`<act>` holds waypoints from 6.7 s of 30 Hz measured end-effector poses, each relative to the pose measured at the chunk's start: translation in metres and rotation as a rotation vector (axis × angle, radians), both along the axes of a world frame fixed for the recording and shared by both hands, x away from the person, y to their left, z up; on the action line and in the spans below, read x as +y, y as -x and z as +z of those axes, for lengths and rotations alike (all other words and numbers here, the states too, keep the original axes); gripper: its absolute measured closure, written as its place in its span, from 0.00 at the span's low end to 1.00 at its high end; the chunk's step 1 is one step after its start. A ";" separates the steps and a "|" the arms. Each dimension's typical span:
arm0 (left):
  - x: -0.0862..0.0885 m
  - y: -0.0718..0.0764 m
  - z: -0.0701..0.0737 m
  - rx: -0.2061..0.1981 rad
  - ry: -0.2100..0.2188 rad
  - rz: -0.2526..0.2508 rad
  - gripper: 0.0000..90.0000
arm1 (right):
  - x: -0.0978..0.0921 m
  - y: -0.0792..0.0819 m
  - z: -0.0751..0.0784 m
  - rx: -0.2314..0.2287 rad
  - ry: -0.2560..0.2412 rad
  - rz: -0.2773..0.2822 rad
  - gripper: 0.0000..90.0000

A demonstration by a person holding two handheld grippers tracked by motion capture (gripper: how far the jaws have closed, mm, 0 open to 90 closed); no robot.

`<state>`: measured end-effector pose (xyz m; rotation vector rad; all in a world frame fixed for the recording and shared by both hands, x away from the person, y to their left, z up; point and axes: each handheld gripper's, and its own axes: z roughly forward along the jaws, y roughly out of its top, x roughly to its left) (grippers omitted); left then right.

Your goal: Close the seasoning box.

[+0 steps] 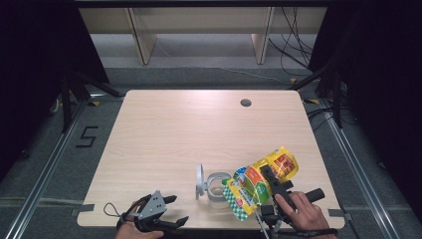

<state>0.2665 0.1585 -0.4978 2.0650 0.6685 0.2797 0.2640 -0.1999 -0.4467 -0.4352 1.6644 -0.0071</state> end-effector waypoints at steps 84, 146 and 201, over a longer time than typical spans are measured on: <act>0.000 0.000 0.000 0.001 0.002 0.001 0.27 | 0.004 0.003 0.007 -0.089 0.136 0.045 0.51; 0.001 0.000 0.001 -0.003 -0.003 0.005 0.27 | 0.002 0.005 0.006 -0.094 0.147 0.042 0.52; 0.001 0.000 0.001 -0.010 -0.003 0.004 0.25 | 0.006 0.008 0.008 -0.100 0.164 0.034 0.53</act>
